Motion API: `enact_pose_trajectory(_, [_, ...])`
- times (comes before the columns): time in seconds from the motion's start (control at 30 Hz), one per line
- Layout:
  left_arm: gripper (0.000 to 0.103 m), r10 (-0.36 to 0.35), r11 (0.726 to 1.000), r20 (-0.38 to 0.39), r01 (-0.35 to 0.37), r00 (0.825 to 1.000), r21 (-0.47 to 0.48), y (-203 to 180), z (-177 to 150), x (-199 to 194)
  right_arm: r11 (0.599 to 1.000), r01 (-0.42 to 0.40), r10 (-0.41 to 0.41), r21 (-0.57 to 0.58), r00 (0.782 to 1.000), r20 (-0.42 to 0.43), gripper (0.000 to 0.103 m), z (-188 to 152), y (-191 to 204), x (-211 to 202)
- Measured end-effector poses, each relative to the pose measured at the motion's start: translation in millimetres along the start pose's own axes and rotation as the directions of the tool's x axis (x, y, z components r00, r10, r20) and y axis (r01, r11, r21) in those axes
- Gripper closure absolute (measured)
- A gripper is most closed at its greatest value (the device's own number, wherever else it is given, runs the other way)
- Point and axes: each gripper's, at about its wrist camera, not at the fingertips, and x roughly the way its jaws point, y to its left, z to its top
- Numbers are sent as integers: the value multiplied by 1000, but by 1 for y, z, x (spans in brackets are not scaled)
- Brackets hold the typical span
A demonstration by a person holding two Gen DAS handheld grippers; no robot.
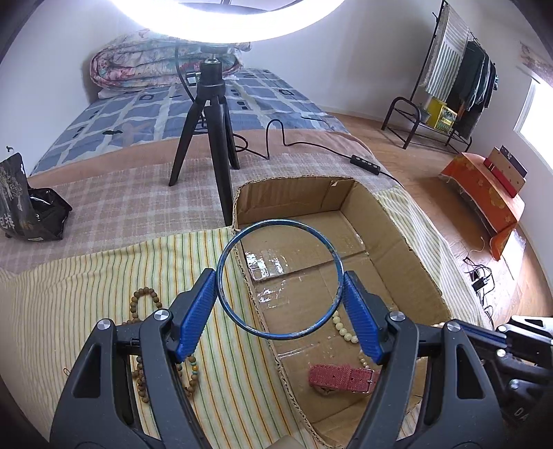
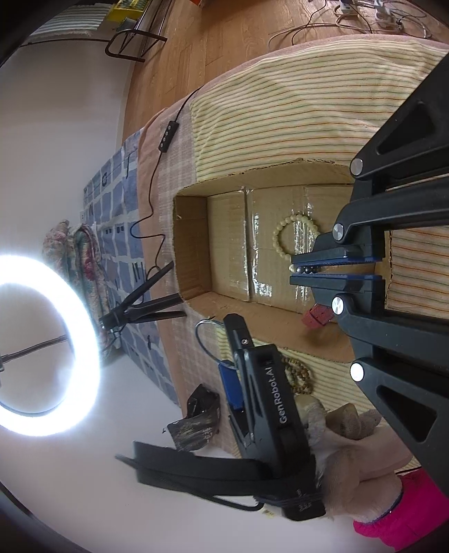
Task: Organize jewelry
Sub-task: 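Lower the bangle into the box and open the left gripper while the right gripper releases the necklace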
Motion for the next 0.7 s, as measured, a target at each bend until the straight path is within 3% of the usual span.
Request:
enact_pose_trajectory(0.17, [29,-19,1000,1,19,1000,-2,-4,2,0,1000,18,-18,-3,1000,-16,99,-4,-2,3])
enact_pose_trajectory(0.23, [29,-20,1000,0,20,1000,-1,-5,2,0,1000,27,-27,-5,1000,-13,81,-5,-2,2])
enact_pose_trajectory(0.37, [28,-19,1000,-9,19,1000,5,-5,1,0,999,49,-49,-20,999,-9,64,-5,-1,1])
enact_pose_trajectory(0.43, [27,-6,1000,-11,6,1000,10,-6,1,-1,997,67,-67,-23,998,-2,35,-5,-1,0])
enact_pose_trajectory(0.63, [23,0,1000,-20,0,1000,6,-7,2,-1,996,85,-84,-35,996,24,19,-4,1,-8])
enact_pose_trajectory(0.7, [23,-4,1000,-18,4,1000,1,-7,2,-4,995,88,-87,-37,996,25,19,-4,1,-9])
